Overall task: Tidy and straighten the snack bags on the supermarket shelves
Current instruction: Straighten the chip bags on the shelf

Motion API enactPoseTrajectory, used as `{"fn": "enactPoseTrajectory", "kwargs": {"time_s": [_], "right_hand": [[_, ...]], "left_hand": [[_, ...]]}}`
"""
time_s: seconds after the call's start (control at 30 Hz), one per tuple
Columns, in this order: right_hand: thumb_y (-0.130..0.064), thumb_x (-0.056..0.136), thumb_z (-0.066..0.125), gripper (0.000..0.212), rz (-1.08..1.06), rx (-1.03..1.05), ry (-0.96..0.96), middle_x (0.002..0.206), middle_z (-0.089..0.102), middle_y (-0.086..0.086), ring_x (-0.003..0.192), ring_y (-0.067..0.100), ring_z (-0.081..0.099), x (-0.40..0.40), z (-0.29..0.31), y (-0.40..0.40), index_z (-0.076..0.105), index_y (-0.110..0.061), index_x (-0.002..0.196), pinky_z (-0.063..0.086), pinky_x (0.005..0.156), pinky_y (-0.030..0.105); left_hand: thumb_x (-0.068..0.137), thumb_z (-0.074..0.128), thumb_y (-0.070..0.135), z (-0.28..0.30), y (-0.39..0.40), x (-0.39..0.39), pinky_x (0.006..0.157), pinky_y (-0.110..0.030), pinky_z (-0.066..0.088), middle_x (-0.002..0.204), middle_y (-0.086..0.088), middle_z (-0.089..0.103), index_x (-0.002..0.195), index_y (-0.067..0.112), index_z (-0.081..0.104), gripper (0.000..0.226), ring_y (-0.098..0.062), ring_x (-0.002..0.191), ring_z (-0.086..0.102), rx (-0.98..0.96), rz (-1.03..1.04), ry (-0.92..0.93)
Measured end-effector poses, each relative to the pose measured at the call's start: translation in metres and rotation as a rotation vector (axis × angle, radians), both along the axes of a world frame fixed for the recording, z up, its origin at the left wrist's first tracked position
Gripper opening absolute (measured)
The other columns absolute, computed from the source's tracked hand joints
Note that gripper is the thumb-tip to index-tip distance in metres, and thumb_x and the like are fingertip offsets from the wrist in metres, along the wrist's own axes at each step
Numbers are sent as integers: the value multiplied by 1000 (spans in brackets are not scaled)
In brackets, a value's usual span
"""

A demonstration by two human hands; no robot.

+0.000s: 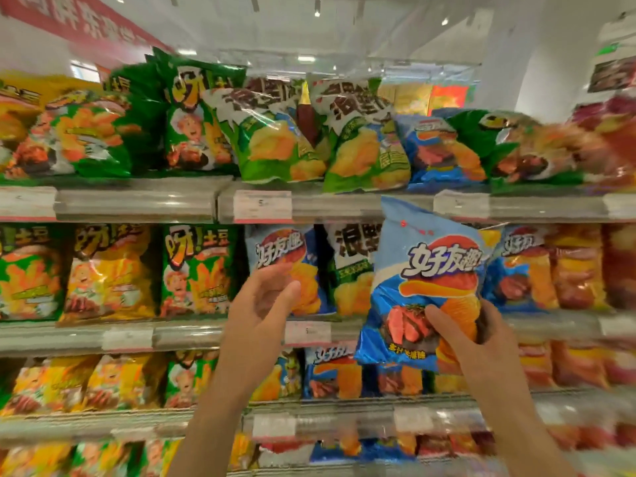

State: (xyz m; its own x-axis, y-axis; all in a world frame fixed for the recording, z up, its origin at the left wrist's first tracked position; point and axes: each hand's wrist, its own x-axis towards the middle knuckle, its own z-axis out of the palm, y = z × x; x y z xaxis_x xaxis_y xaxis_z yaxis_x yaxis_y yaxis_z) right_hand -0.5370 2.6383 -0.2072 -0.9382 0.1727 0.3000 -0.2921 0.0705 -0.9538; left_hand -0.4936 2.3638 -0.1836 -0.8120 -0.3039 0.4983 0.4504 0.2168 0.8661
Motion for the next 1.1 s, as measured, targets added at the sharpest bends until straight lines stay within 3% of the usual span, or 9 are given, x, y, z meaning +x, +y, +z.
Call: {"fn": "enactPoseTrajectory", "kwargs": {"time_s": [0.07,0.13,0.23,0.3,0.43,0.57,0.77,0.93,1.1], "right_hand": [[-65,56,82,66,20,-13,-9,95,77,-9,86,15,75,-5,3,22,65,-39,114,62,66,36],[-63,56,82,56,23,-19,-20,90,77,-8,78,13,75,-10,6,40,66,-43,106,61,56,30],[-64,52,81,61,-14,-30,-22,88,75,-18,76,3,73,-18,9,62,64,-43,106,57,51,21],[-63,50,82,64,-26,-41,-25,89,75,-17,78,5,73,-23,10,73,64,-42,108,57,51,19],[-62,49,83,72,-47,-40,-6,91,76,-15,78,7,74,-32,17,89,62,-41,115,58,52,21],[-60,57,83,51,-60,-14,54,93,76,-19,77,5,75,-36,26,101,65,-56,104,59,52,23],[-54,62,83,71,-58,-17,84,100,77,-14,86,9,76,-46,23,123,62,-38,128,61,58,25],[-59,62,80,59,-42,-7,124,101,76,-12,93,15,75,-68,29,156,66,-40,116,62,82,48],[-55,66,80,40,36,17,190,90,76,-8,81,13,74,-92,53,198,69,-38,100,61,76,44]], "left_hand": [[97,67,35,4,21,-7,81,-21,58,105,10,75,115,35,69,18,-10,99,73,1,8,16],[96,67,40,7,36,-13,84,-29,60,106,8,76,119,32,68,25,-13,101,73,-13,23,14],[94,67,43,10,51,-21,94,-44,57,108,10,76,120,33,67,27,-11,103,73,-14,23,0],[90,64,43,11,56,-25,95,-47,57,107,12,76,119,35,66,30,-8,101,73,-14,30,9],[88,62,43,14,60,-38,91,-43,58,106,14,76,117,35,66,31,-6,96,74,6,40,44],[86,62,45,17,69,-54,85,-34,57,105,12,76,115,37,66,30,-8,95,74,11,32,73],[84,62,47,16,95,-73,78,-29,60,105,11,76,112,37,66,29,-8,97,73,11,19,80],[90,68,48,26,133,-84,78,-28,59,105,14,76,114,37,66,27,-7,96,73,-36,52,102],[94,65,34,46,187,-96,85,-35,58,102,12,77,114,35,67,19,-6,92,74,-79,121,149]]}}
